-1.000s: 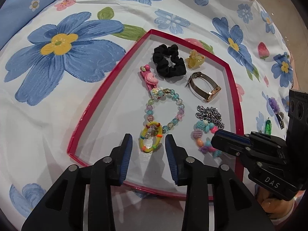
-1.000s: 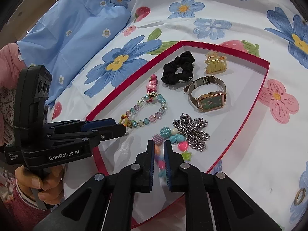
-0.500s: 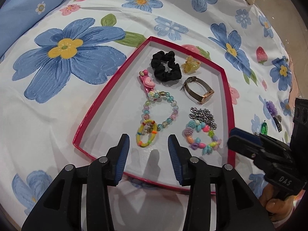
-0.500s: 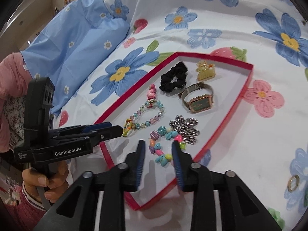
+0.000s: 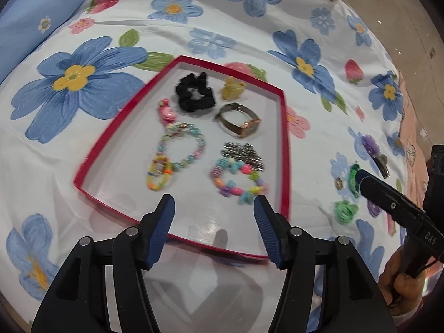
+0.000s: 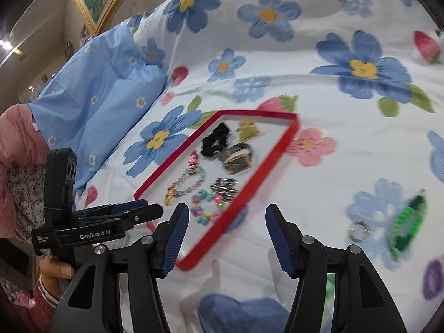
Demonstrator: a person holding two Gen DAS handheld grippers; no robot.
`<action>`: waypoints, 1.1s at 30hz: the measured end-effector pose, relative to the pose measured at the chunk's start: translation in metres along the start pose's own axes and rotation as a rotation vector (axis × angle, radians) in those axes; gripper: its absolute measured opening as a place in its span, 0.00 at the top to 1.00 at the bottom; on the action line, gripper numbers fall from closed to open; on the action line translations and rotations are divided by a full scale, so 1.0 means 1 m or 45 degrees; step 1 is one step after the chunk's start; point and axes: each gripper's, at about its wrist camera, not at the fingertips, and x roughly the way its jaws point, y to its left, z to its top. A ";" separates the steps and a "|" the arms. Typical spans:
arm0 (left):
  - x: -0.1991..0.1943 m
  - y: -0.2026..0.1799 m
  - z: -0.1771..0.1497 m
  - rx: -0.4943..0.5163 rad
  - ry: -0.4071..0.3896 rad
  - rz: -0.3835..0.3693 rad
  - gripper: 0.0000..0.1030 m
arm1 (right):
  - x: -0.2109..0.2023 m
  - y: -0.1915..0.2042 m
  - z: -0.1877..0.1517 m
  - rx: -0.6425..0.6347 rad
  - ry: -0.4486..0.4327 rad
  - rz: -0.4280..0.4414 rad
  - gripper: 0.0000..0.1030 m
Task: Organize jewelry
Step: 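Move both tools back toward the gold ring and purple hair tie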
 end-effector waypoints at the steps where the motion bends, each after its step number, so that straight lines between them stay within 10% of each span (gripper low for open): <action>1: 0.000 -0.005 -0.001 0.008 0.001 -0.007 0.42 | -0.007 -0.004 -0.001 0.007 -0.012 -0.012 0.40; 33: 0.024 -0.132 -0.013 0.288 0.067 -0.089 0.30 | -0.129 -0.136 -0.075 0.265 -0.144 -0.400 0.31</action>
